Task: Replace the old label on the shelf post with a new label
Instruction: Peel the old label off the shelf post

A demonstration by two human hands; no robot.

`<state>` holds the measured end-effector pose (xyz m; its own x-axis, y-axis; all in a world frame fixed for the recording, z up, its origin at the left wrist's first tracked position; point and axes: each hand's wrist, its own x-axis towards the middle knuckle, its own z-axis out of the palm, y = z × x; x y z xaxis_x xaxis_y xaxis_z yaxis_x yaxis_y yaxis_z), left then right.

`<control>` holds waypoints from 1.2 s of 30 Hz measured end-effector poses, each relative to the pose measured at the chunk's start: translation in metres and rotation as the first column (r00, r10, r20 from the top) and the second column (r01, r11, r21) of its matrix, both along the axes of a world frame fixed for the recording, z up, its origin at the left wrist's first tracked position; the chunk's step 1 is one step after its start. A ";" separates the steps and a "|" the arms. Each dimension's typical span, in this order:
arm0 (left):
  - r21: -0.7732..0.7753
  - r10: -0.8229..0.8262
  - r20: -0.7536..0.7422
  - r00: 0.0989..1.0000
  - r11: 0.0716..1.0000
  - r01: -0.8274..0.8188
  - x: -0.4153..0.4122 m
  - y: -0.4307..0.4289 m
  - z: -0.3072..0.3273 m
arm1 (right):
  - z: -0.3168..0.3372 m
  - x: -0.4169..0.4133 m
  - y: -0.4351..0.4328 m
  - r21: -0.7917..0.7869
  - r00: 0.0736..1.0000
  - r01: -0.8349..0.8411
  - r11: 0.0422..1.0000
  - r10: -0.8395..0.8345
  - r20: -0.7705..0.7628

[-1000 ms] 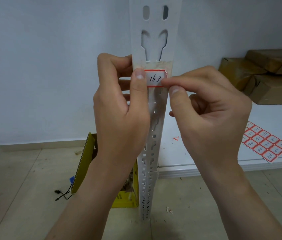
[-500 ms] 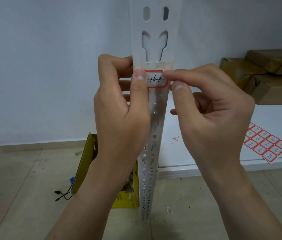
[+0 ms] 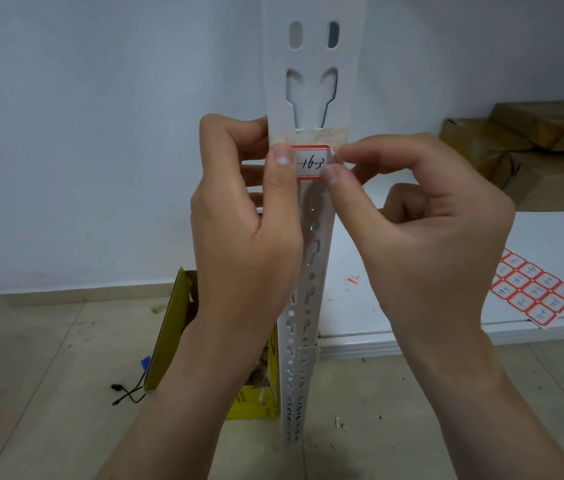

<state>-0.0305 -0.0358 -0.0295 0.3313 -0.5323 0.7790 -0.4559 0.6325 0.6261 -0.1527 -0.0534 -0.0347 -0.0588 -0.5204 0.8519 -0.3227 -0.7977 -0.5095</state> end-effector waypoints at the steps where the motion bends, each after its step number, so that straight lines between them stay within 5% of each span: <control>1: -0.003 0.001 0.001 1.000 1.000 -0.001 0.000 0.000 0.000 | 0.000 0.001 0.000 -0.005 1.000 0.012 1.000 -0.012 -0.006; 26: -0.001 -0.003 0.002 1.000 1.000 0.003 0.000 -0.001 0.000 | -0.004 0.002 -0.003 -0.174 0.987 0.154 0.973 -0.160 -0.023; 36: -0.002 0.004 0.005 1.000 1.000 -0.004 0.000 0.000 0.000 | 0.001 0.005 -0.001 -0.089 0.988 0.152 0.984 -0.153 -0.006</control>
